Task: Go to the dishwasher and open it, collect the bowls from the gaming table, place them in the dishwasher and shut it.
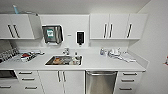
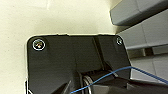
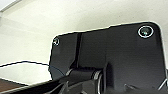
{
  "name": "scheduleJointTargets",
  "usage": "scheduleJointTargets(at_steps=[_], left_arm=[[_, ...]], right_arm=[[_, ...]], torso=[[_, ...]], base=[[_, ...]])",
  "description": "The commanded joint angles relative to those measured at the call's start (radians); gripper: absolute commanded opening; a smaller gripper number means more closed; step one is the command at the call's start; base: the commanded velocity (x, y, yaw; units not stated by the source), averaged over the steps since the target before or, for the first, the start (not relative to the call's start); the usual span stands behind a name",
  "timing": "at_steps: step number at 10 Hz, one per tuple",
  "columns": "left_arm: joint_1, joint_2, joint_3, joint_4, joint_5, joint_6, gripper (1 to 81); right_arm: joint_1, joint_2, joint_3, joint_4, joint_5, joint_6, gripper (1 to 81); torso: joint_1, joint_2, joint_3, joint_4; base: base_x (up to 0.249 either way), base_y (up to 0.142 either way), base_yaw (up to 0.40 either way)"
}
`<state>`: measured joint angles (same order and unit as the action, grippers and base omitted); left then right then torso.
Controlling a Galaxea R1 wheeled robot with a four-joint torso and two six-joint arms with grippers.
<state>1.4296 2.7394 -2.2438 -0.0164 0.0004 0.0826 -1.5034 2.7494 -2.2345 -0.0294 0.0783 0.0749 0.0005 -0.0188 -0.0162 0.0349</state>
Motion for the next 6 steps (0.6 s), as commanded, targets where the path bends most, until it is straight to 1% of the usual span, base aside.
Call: scheduleJointTargets(at_steps=[1,5,6], left_arm=[[-0.060,-0.016,0.015,0.010,0.050,0.008,81.1],[-0.060,-0.016,0.015,0.010,0.050,0.008,81.1],[-0.060,-0.015,0.015,0.009,0.050,0.008,81.1]], right_arm=[[0.051,-0.014,0.017,0.002,-0.048,-0.004,81.1],[0.051,-0.014,0.017,-0.004,-0.048,-0.004,81.1],[0.051,-0.014,0.017,-0.006,-0.048,-0.004,81.1]], torso=[[0.000,0.000,0.000,0.000],[0.000,0.000,0.000,0.000],[0.000,0.000,0.000,0.000]], base=[[0.101,0.065,0.000],[0.112,0.062,0.000],[0.117,0.000,0.000]])
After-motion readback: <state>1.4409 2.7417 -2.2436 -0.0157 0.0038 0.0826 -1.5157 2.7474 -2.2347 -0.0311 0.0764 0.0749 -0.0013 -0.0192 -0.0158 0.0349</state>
